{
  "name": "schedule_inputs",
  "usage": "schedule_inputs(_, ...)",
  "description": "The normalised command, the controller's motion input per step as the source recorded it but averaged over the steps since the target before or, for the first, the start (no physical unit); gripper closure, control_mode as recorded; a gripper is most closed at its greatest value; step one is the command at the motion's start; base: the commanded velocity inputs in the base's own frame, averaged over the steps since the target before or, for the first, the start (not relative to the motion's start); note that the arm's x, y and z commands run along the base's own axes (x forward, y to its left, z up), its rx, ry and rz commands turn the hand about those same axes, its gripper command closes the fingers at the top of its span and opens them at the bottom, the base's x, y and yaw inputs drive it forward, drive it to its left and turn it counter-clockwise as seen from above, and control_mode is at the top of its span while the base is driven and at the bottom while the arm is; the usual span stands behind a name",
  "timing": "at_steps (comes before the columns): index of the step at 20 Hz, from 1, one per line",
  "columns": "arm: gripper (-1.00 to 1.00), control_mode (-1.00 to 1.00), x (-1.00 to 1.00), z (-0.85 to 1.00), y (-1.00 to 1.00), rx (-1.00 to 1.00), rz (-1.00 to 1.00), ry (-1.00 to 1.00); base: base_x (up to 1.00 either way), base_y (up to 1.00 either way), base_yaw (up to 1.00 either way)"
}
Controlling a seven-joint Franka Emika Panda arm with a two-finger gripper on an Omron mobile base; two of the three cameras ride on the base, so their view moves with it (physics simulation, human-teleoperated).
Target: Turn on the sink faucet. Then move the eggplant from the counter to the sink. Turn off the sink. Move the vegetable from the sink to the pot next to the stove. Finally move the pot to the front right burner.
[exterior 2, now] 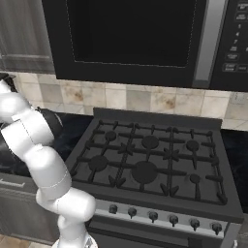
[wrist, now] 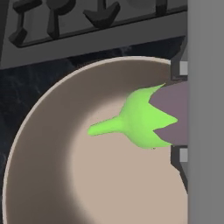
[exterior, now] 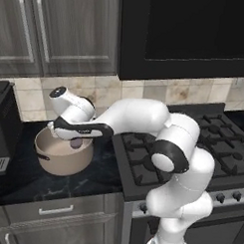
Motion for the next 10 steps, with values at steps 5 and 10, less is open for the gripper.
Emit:
schedule_inputs(5, 1.0, -1.0, 0.34, -0.06, 0.29, -0.01, 0.0, 0.02, 0.0, 0.0, 0.0)
schedule_inputs(10, 1.0, -1.0, 0.21, -0.2, 0.17, -0.03, 0.0, 0.0, 0.0, 0.0, 0.0)
